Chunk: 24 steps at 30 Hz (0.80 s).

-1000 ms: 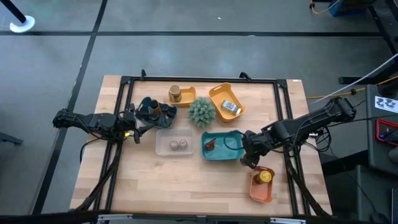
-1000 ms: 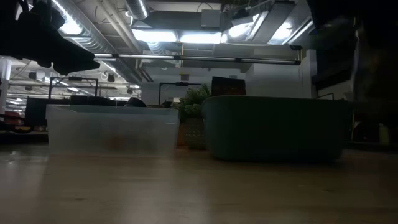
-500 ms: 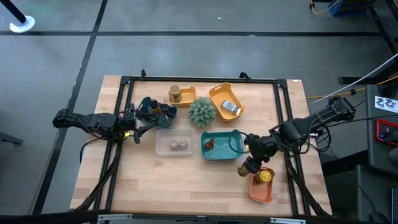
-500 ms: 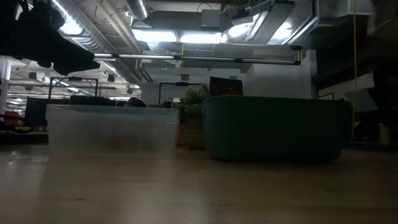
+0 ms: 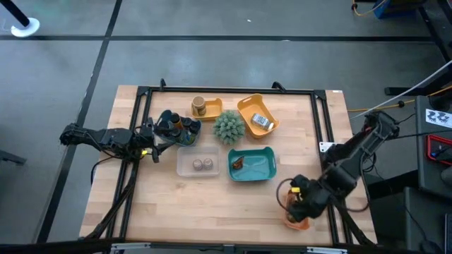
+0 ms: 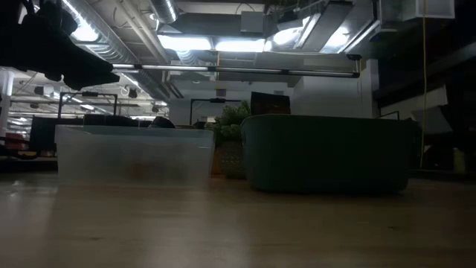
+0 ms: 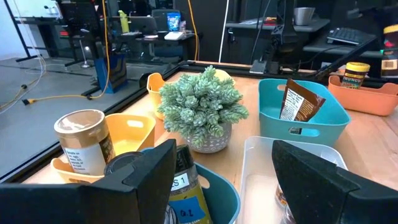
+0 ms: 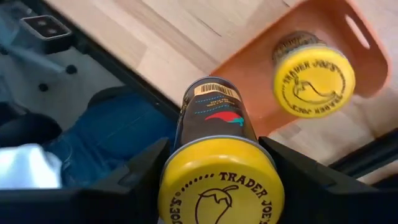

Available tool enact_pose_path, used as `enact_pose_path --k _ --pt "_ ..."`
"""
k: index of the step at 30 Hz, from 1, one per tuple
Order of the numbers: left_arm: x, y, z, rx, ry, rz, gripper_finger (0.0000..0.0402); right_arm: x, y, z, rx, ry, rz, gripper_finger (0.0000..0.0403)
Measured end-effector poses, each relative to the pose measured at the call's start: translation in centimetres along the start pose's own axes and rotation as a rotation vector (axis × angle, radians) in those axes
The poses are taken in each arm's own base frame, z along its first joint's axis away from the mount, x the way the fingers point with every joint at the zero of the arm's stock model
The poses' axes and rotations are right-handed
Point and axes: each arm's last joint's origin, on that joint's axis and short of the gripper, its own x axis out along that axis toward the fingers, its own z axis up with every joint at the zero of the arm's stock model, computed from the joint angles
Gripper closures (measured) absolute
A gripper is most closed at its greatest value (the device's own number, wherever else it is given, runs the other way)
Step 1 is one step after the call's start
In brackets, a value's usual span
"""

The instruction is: Sort spices by type

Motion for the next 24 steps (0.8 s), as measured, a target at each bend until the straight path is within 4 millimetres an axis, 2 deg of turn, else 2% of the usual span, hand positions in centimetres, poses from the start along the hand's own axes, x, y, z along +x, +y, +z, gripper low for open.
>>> enact_pose_path --k 8,16,24 --pt "0.0 0.0 0.0 0.0 0.0 0.0 0.015 2.6 0.0 -1.9 0.049 -0.013 -0.104 0.0172" --pt "0.0 0.0 0.0 0.0 0.0 0.0 0.015 5.3 0.1 -1.7 0.062 -0.03 -0.24 0.0171" --pt "0.0 0.0 0.0 0.0 0.0 0.0 0.015 6.6 0.2 -1.6 0.068 -0.05 -0.278 0.0171"
